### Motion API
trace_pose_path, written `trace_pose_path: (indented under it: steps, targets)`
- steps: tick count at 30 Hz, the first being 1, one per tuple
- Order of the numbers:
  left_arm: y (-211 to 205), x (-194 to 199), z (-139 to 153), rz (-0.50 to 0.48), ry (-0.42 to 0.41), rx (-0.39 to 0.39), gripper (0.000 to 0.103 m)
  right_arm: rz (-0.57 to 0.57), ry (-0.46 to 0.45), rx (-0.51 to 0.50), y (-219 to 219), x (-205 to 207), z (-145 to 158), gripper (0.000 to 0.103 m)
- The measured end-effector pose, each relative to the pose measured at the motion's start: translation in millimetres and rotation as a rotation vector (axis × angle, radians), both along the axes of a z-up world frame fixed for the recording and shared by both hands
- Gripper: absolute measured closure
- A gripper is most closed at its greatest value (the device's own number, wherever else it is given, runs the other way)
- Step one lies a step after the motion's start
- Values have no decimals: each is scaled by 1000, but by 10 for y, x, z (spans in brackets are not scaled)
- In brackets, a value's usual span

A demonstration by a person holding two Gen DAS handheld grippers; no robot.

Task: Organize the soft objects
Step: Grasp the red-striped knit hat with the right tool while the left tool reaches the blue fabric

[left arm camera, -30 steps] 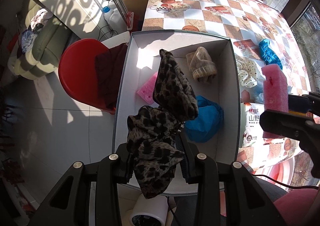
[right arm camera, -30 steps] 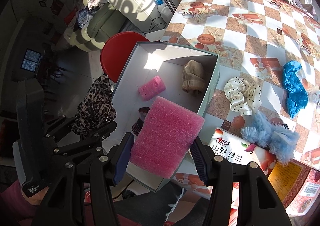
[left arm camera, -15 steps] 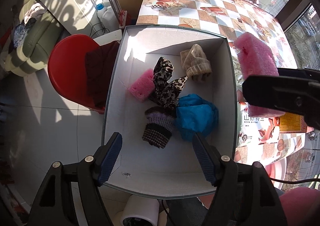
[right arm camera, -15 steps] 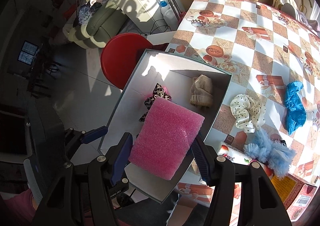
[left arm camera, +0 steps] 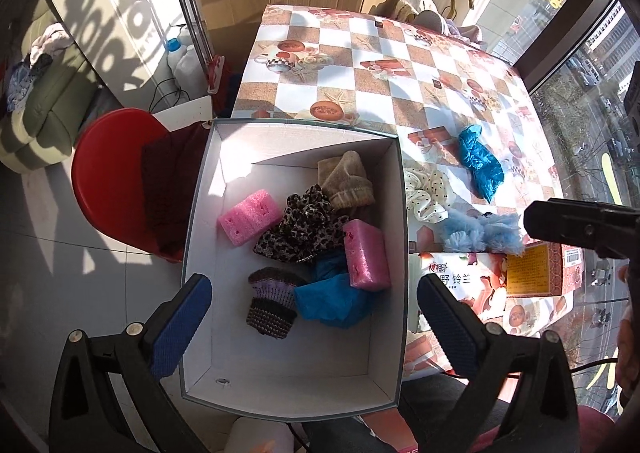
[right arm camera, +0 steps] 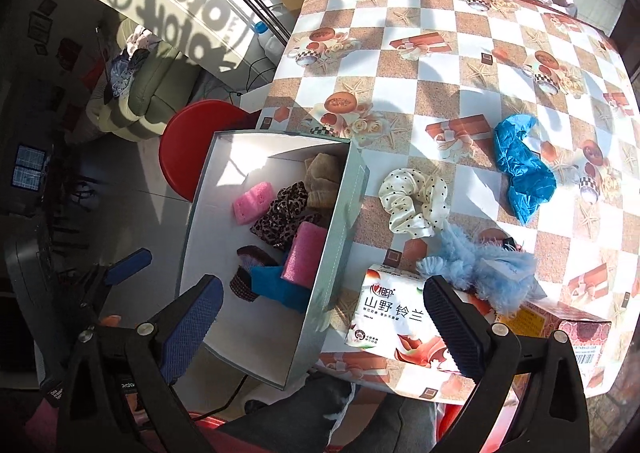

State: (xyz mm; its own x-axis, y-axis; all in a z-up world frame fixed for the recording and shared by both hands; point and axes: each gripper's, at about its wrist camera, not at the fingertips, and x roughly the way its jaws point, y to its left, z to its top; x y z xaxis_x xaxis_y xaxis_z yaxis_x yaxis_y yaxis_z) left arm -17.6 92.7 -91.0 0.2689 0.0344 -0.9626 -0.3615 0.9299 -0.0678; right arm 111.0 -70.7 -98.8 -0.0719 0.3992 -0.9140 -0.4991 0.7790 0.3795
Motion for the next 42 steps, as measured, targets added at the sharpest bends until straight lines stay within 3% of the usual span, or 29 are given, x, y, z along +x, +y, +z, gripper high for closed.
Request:
trace_pose_path:
  steps: [6, 11, 18, 25, 30, 31, 33, 36, 42]
  targets:
    - [-466, 512, -28, -173, 22, -12, 0, -125, -17, -115, -848, 554, 74, 2]
    - [-904, 878, -186, -262, 72, -28, 0, -83, 33, -238, -1200, 888, -210, 2]
    - [-1201, 1050, -334, -262, 138, -20, 0, 154, 138, -343, -1020, 1088, -874, 2]
    - [-1188, 930, -312, -134, 183, -16, 0, 442, 267, -391, -449, 1028, -1459, 2]
    - [-1168, 840, -266, -48, 205, -8, 0, 586, 362, -429, -207, 864, -1832, 3]
    - [-1167, 830, -265, -39, 210, -4, 0, 599, 374, -438, -199, 842, -1881, 8]
    - [-1159, 825, -271, -23, 221, 2, 0, 616, 408, -438, -214, 803, -1951, 59]
    - [-1148, 867, -298, -9, 234, 3, 0, 593, 409, -408, -316, 836, -1944, 70]
    - [-1229, 1110, -366, -53, 240, 16, 0, 362, 320, -284, -884, 1248, -1579, 70]
